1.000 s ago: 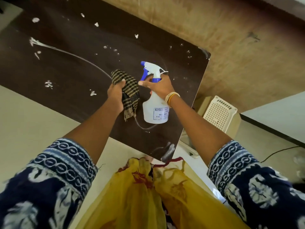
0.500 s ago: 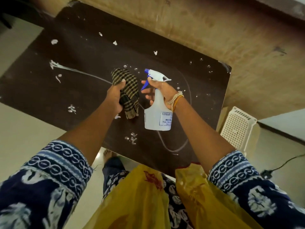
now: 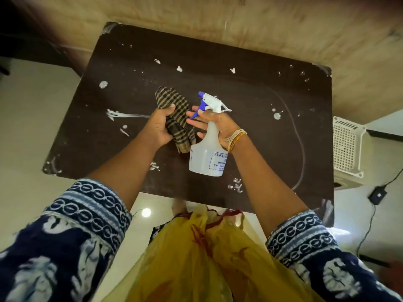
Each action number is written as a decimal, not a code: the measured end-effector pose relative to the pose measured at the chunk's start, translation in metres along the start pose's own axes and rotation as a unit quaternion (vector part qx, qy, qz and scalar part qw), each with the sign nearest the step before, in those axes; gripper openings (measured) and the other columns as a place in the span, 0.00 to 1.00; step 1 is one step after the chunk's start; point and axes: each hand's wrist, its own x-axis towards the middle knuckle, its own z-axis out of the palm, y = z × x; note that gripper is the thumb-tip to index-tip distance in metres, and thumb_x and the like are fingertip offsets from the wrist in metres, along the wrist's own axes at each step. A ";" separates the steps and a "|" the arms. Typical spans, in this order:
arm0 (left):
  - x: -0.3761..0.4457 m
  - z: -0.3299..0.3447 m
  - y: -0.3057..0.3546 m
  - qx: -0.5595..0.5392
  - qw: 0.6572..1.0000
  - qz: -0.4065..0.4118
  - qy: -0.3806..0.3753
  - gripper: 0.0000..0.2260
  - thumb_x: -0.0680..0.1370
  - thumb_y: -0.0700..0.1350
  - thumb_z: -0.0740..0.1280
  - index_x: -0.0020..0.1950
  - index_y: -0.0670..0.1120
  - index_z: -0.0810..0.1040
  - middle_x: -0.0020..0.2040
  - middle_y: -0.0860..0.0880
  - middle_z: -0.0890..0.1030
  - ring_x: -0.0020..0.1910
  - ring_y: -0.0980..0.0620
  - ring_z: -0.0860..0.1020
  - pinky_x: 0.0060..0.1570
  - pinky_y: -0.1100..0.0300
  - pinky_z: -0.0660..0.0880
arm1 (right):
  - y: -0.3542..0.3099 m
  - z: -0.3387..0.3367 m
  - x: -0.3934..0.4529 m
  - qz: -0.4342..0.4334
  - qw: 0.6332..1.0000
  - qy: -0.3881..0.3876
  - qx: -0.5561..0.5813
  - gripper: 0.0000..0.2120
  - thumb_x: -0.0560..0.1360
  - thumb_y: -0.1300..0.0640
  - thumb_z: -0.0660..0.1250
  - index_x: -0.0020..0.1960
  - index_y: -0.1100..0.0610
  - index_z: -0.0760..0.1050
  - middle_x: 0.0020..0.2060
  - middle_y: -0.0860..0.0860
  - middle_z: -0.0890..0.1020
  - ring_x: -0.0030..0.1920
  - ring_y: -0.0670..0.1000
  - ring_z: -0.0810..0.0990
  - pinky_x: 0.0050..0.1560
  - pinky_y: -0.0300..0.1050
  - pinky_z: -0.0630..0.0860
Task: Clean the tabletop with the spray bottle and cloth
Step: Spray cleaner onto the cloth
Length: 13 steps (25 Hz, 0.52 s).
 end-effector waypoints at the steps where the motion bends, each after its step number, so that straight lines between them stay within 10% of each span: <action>1: 0.000 -0.006 0.003 0.001 1.000 0.000 -0.005 0.11 0.80 0.43 0.64 0.60 0.42 0.79 0.50 0.44 0.85 0.47 0.46 0.84 0.45 0.51 0.80 | 0.003 0.006 0.001 -0.007 1.000 -0.003 -0.002 0.18 0.80 0.58 0.63 0.70 0.55 0.71 0.63 0.51 0.80 0.61 0.51 0.81 0.44 0.42 0.78; 13: -0.004 -0.036 0.001 -0.082 0.996 0.008 0.025 0.18 0.77 0.48 0.69 0.65 0.41 0.78 0.58 0.41 0.83 0.55 0.43 0.83 0.51 0.47 0.80 | 0.009 0.037 0.013 -0.011 0.997 0.002 -0.074 0.11 0.79 0.62 0.65 0.58 0.53 0.78 0.54 0.47 0.84 0.55 0.47 0.83 0.46 0.41 0.74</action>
